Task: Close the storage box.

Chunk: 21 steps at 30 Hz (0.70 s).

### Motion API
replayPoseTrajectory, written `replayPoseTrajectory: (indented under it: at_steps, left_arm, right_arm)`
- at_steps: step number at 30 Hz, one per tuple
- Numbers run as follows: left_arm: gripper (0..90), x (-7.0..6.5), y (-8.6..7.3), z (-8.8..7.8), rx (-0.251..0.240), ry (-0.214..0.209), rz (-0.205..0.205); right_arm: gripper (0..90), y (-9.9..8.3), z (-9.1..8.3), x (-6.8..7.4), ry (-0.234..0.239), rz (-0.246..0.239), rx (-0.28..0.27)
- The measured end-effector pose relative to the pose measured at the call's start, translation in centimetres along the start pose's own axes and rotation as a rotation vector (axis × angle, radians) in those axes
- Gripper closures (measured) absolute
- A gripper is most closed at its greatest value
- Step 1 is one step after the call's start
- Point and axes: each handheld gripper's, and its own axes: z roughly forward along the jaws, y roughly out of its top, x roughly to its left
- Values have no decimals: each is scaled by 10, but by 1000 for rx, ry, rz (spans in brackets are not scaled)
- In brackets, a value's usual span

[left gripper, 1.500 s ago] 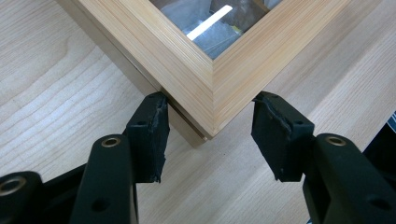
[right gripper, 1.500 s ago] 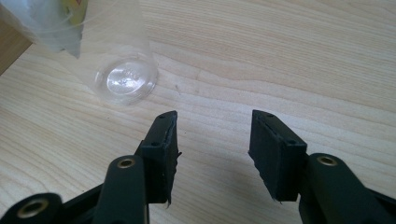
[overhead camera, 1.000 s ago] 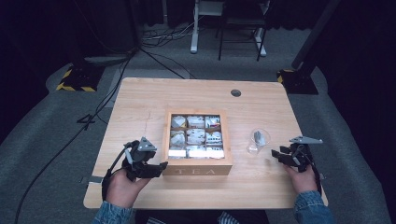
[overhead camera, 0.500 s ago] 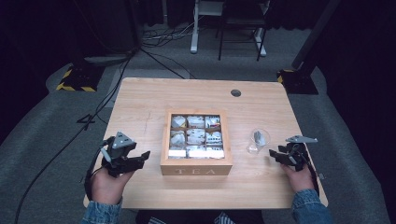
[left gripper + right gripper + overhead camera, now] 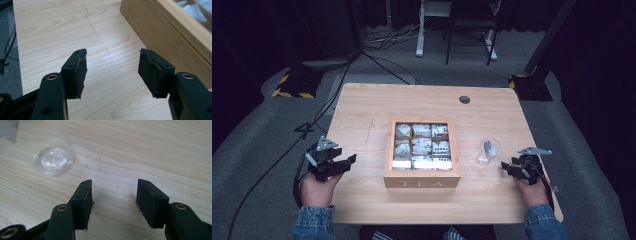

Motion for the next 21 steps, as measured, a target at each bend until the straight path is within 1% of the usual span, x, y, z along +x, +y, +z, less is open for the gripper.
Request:
replayPoseTrajectory:
  at_steps: [3, 4, 6, 9, 11, 13, 14, 17, 21]
  left_arm:
    - [399, 5, -2, 8, 9, -1, -16]
    - [398, 6, -2, 12, 13, 6, -10]
    - [396, 7, -2, 18, 18, 14, -15]
    - [390, 10, -2, 27, 19, 11, -31]
    - [385, 11, -2, 33, 15, 25, -37]
    - [382, 12, -2, 39, 22, 32, -30]
    - [381, 12, -2, 41, 24, 37, -35]
    - [379, 13, -2, 48, 21, 46, -33]
    - [379, 16, -4, 54, 17, 60, -48]
  right_arm:
    - [456, 0, 1, 0, -4, -4, 3]
    - [453, 0, 1, 0, -3, -7, 4]
    - [444, -1, 2, 0, -8, -12, 0]
    - [426, -1, 3, 0, -9, -13, -13]
    - [418, -2, 4, 0, -11, -11, -19]
    - [410, -4, 4, 0, -10, -12, -44]
    - [406, -6, 4, 0, -7, -13, -55]
    - [392, -10, 5, -2, 0, -21, -93]
    - [372, -11, 7, -2, -4, -18, -104]
